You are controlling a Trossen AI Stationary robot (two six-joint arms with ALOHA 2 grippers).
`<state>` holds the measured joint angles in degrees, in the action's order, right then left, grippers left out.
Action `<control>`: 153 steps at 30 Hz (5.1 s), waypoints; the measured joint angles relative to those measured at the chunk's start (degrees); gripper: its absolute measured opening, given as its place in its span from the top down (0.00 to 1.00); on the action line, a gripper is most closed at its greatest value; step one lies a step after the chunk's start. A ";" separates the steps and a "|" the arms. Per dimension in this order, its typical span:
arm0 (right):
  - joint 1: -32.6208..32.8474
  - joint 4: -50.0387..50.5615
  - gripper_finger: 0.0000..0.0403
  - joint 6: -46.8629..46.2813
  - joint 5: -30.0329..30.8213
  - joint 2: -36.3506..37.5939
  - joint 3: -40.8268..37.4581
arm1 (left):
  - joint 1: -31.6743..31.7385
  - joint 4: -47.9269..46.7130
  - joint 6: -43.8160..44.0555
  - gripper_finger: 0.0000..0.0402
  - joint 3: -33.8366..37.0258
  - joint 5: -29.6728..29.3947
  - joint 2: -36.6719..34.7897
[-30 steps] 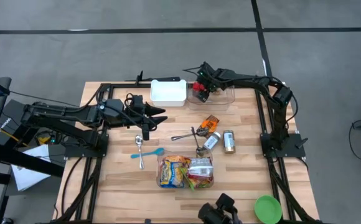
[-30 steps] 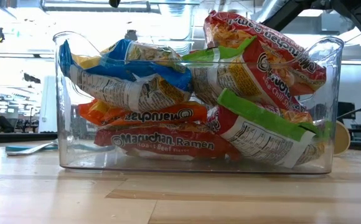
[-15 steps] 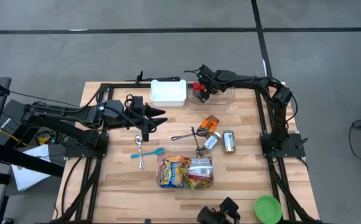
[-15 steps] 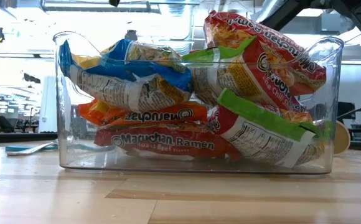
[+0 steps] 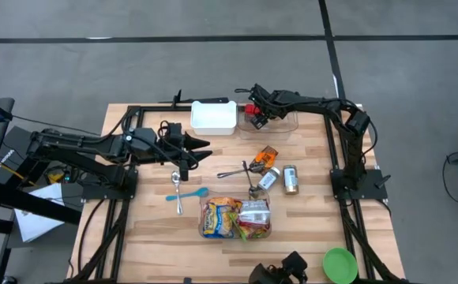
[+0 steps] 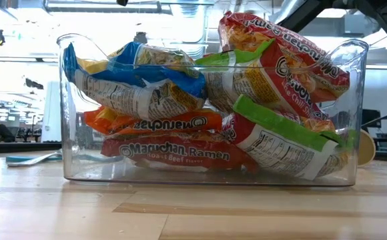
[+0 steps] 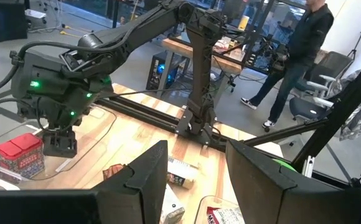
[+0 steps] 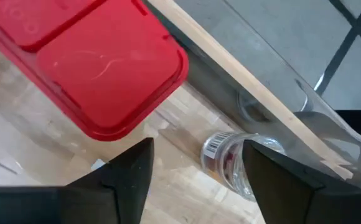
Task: Pick & Place Food Item
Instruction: Put the red seasoning into the top transparent bin, then put the gold seasoning into the top transparent bin
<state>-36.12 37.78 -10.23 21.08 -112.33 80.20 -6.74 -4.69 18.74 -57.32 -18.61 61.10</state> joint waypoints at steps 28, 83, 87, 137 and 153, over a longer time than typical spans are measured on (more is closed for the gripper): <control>0.12 2.51 0.76 -4.27 -0.56 0.02 4.96 | -1.85 -0.04 -0.02 0.60 0.00 0.04 0.00; 17.03 20.01 0.45 -21.37 -13.72 36.64 -4.56 | -1.87 -0.02 -2.23 0.60 0.00 0.00 0.00; 23.20 24.24 0.31 -30.69 -10.07 39.53 -7.18 | -1.88 -0.02 -2.43 0.60 0.00 0.00 0.00; 52.98 12.29 0.24 55.31 -9.22 41.77 -34.30 | -1.86 0.15 -4.76 0.60 0.00 -0.55 0.00; 53.68 1.81 0.24 64.43 -9.03 41.79 -45.45 | -1.53 1.43 -3.26 0.60 -0.02 -0.68 0.01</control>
<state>17.56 39.58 54.19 12.05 -70.54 34.76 -8.27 -3.26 15.48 -57.34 -19.29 61.11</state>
